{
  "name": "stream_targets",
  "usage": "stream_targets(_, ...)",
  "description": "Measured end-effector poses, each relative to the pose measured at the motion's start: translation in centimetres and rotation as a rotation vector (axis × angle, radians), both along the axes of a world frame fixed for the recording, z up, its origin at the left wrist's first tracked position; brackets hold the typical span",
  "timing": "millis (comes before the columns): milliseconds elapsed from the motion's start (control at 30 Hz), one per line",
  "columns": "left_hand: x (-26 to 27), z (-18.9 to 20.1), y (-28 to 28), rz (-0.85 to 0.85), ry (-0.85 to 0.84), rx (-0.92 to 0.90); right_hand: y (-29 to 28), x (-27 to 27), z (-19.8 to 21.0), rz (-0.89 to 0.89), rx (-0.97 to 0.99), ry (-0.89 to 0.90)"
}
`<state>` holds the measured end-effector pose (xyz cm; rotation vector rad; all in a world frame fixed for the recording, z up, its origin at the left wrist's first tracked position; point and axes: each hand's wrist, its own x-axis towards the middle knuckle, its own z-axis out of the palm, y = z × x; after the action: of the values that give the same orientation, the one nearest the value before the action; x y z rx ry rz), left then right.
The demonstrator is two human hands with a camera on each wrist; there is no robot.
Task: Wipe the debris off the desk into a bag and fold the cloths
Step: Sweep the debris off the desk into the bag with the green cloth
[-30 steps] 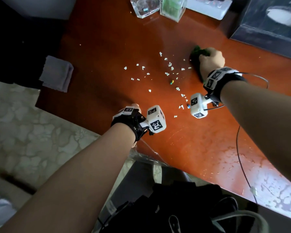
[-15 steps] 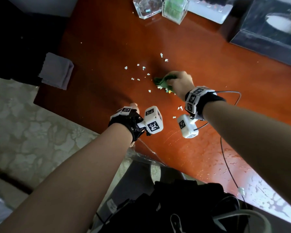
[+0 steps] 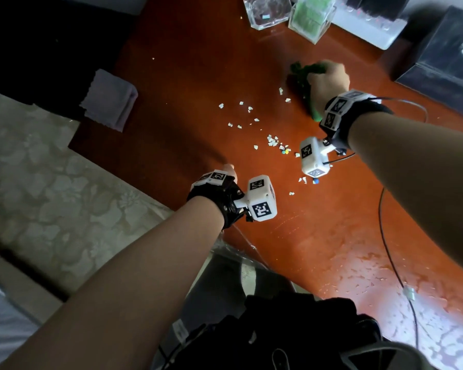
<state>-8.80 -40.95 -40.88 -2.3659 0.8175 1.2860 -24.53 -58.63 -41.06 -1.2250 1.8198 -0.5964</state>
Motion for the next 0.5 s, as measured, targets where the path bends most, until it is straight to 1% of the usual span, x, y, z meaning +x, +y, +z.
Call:
stream_targets(133,0.3,-0.3,-0.3,-0.002,-0.008,0.015,0.2,1.6,-1.3,0.105,0.014,0.015)
stream_targets(267,-0.1,0.4,-0.4,0.0,0.006,0.031,0.0,2.3,-1.1,0.166,0.012,0.006)
stream_targets(333,-0.4,1.2,-0.5,-0.007,-0.015,0.028,-0.1,2.5,-1.1,0.186,0.023,-0.008)
stream_targets(400,-0.2,1.2,-0.4,0.005,-0.002,0.005,-0.1,2.5,-1.2,0.228,0.047,-0.016)
stream_targets(500,0.5,-1.7,-0.1,0.104,0.07,-0.017,0.9,2.4,-1.4,0.328,0.122,-0.054)
